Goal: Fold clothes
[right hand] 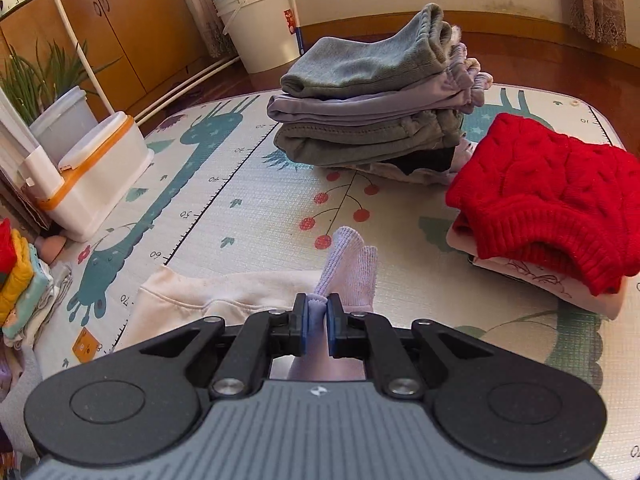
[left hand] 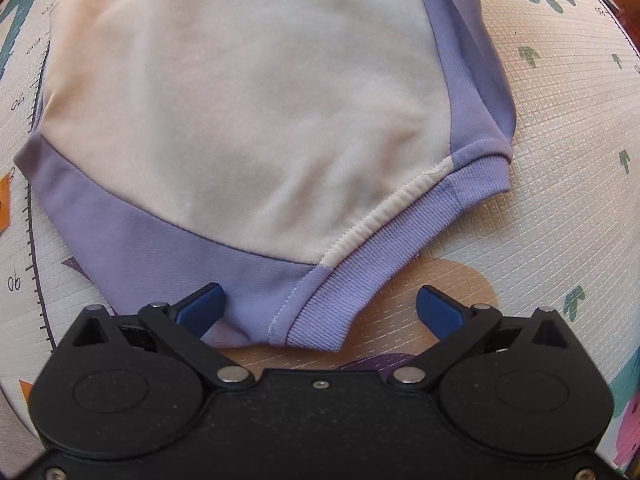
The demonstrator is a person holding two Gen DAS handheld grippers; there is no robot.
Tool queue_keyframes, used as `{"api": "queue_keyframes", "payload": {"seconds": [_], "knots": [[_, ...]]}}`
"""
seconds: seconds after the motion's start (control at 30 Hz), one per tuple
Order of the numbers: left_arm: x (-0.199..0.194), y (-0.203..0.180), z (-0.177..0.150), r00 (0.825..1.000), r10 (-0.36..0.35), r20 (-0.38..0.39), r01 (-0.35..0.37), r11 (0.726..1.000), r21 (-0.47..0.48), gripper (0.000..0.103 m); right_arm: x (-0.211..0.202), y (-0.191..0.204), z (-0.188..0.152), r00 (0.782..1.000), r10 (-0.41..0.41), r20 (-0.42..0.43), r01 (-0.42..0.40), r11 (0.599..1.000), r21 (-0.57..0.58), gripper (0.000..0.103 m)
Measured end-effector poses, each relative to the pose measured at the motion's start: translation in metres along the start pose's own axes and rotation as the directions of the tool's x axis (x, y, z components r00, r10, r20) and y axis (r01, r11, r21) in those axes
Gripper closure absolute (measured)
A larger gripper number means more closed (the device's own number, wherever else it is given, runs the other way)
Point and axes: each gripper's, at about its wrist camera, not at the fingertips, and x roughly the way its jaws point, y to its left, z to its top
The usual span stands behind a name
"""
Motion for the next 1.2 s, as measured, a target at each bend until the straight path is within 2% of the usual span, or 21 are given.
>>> {"api": "queue_keyframes", "payload": {"seconds": [0.17,0.3,0.43,0.57,0.67,0.73,0.83,0.87,0.93,0.97,1.0,1.13,1.2], "knots": [[-0.005,0.000,-0.007,1.000,0.001,0.024,-0.001,1.000,-0.002,0.000,-0.039,-0.022,-0.003,0.997,-0.016,-0.069,0.010,0.996,-0.085,0.092],[-0.007,0.000,-0.011,0.999,0.001,0.035,0.000,1.000,-0.006,0.000,-0.069,-0.048,-0.012,0.998,0.002,-0.070,-0.007,0.997,-0.081,0.092],[-0.009,0.000,-0.015,0.999,-0.002,0.051,0.002,1.000,-0.005,0.000,-0.091,-0.080,-0.035,0.999,0.021,-0.039,-0.021,1.000,0.004,0.092],[-0.011,0.000,-0.019,0.998,-0.006,0.056,0.006,1.000,-0.004,0.000,-0.104,-0.116,-0.074,0.999,0.035,-0.007,-0.034,0.991,0.126,0.092],[-0.012,0.000,-0.020,0.998,-0.005,0.055,0.005,1.000,-0.004,0.000,-0.103,-0.140,-0.102,0.999,0.025,-0.034,-0.018,0.983,0.181,0.092],[-0.013,0.000,-0.021,0.999,-0.005,0.052,0.006,1.000,-0.004,0.000,-0.094,-0.160,-0.121,0.993,-0.014,-0.113,0.039,0.974,0.222,0.090],[-0.015,0.000,-0.022,0.999,-0.005,0.048,0.005,1.000,-0.006,0.000,-0.081,-0.193,-0.147,0.973,-0.072,-0.220,0.139,0.942,0.307,0.085],[-0.015,0.000,-0.023,0.999,-0.004,0.049,0.005,1.000,-0.006,0.000,-0.081,-0.201,-0.151,0.975,-0.058,-0.215,0.132,0.928,0.349,0.084],[-0.017,0.000,-0.025,0.998,-0.005,0.055,0.005,1.000,-0.005,0.000,-0.082,-0.212,-0.157,0.981,-0.040,-0.191,0.117,0.903,0.413,0.077],[-0.017,0.000,-0.027,0.998,-0.006,0.058,0.006,1.000,-0.005,0.000,-0.081,-0.213,-0.158,0.983,-0.033,-0.182,0.110,0.897,0.429,0.061],[-0.018,0.000,-0.028,0.998,-0.006,0.060,0.006,1.000,-0.005,0.000,-0.077,-0.213,-0.159,0.982,-0.029,-0.187,0.110,0.892,0.437,0.054],[-0.019,0.001,-0.030,0.998,-0.005,0.062,0.005,1.000,-0.005,0.000,-0.058,-0.207,-0.165,0.974,-0.035,-0.224,0.135,0.884,0.447,0.054],[-0.014,-0.004,-0.021,0.998,-0.005,0.065,0.005,1.000,-0.005,0.000,-0.051,-0.204,-0.168,0.974,-0.054,-0.222,0.153,0.875,0.459,0.054]]}}
